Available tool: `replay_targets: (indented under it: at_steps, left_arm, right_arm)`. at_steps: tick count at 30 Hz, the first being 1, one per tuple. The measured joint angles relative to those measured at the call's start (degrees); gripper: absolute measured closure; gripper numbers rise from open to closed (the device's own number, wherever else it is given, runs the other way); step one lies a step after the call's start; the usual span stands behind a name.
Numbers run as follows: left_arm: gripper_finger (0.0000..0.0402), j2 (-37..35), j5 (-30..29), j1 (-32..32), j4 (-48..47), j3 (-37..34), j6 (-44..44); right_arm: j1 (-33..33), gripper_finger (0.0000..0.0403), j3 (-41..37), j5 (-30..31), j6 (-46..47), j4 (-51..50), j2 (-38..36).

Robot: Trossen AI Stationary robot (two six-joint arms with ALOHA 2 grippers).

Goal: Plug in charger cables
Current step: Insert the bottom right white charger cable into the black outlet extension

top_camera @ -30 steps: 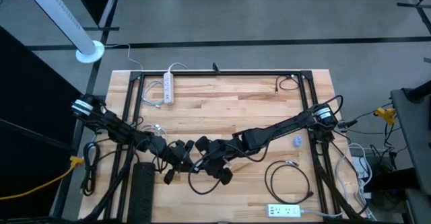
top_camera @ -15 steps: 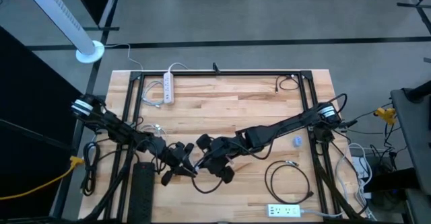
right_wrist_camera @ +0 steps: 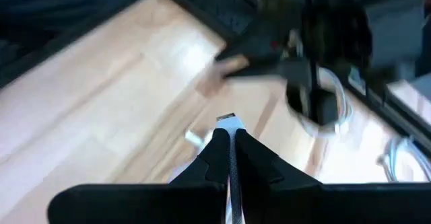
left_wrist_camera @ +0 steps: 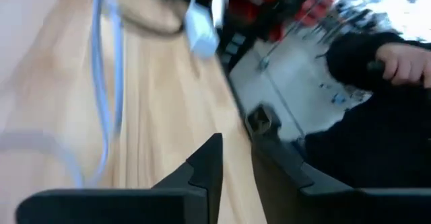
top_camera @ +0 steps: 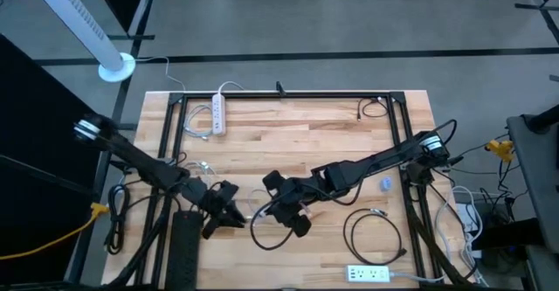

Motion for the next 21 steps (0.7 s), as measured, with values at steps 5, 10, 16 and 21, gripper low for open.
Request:
replay_targets:
  at_steps: [5,10,16,21]
  left_arm:
    - [0.0381,-4.6,-1.1,-7.7,-32.0,7.3,-18.8]
    - [0.0399,-2.1,1.8,-14.8,-59.5,18.9,-34.6]
    - [0.0401,4.3,3.1,-18.7,-69.6,28.1,-37.3]
    - [0.0401,11.6,12.3,-21.5,-70.6,28.4,-36.5]
  right_arm:
    - [0.6,0.0403,0.0,3.0,2.7,-4.1,0.0]
    - [0.8,0.0403,0.0,3.8,3.6,-3.8,0.1]
    - [0.8,0.0403,0.0,5.2,5.4,-3.0,0.1]
    - [1.4,0.0403,0.0,5.9,6.5,-3.7,0.1]
